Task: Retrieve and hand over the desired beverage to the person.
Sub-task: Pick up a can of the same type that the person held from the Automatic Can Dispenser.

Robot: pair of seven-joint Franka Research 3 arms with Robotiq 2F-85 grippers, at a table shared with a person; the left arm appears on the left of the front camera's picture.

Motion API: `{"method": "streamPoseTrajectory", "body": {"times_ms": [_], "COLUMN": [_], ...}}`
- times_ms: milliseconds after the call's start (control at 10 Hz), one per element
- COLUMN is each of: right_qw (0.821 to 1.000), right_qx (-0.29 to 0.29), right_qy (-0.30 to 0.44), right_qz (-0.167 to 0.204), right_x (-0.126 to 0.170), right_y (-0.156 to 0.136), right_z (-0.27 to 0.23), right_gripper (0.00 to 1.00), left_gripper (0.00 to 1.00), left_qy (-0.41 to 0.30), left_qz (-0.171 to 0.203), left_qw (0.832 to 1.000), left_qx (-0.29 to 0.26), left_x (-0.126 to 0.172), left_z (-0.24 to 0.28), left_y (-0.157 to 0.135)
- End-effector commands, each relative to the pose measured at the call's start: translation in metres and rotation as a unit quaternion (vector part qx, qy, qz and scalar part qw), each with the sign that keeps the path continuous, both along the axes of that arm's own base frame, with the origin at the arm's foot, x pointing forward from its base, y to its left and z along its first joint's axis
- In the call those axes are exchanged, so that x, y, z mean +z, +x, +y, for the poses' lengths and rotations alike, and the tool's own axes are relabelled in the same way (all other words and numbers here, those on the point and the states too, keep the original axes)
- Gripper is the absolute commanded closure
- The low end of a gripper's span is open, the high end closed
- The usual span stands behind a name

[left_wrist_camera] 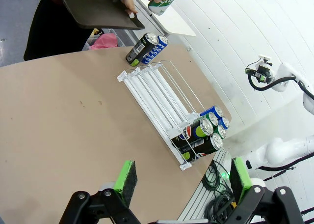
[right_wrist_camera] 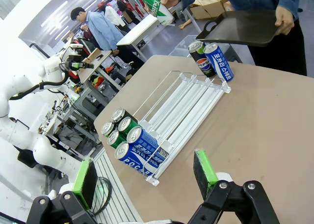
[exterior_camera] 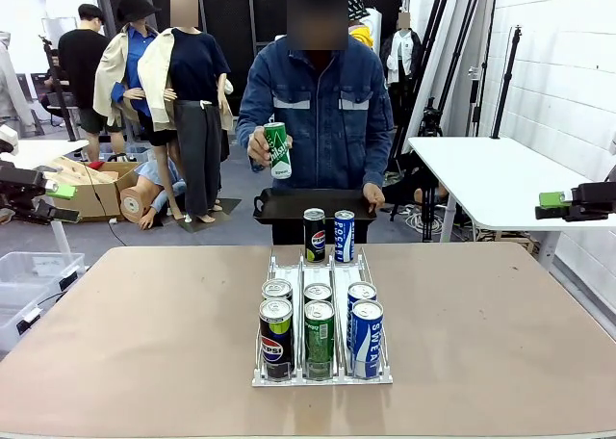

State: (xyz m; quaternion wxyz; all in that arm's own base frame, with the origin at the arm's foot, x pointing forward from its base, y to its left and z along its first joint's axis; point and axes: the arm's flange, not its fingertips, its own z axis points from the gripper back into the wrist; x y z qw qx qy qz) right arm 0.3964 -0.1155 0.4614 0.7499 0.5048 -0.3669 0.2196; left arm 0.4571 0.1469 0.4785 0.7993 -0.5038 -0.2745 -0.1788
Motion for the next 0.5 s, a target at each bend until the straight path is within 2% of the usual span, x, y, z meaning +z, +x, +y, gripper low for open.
{"method": "streamPoseTrajectory", "body": {"times_ms": [0,400], "right_qw": [1.000,1.000], "right_qx": [0.002,0.002], "right_qy": [-0.002,-0.002], "right_qz": [0.003,0.003], "right_x": [0.0003,0.0003], "right_y": [-0.0005,-0.0005], "right_z": [-0.0006,-0.0006], "right_gripper": [0.00,0.00], "left_gripper": [0.00,0.00], "left_qy": [0.001,0.001], "left_qz": [0.002,0.002], "left_qw": [1.000,1.000], "left_qx": [0.005,0.005], "left_x": [0.0015,0.0015], "left_z": [0.0003,0.0003], "left_y": [0.0002,0.0002]}}
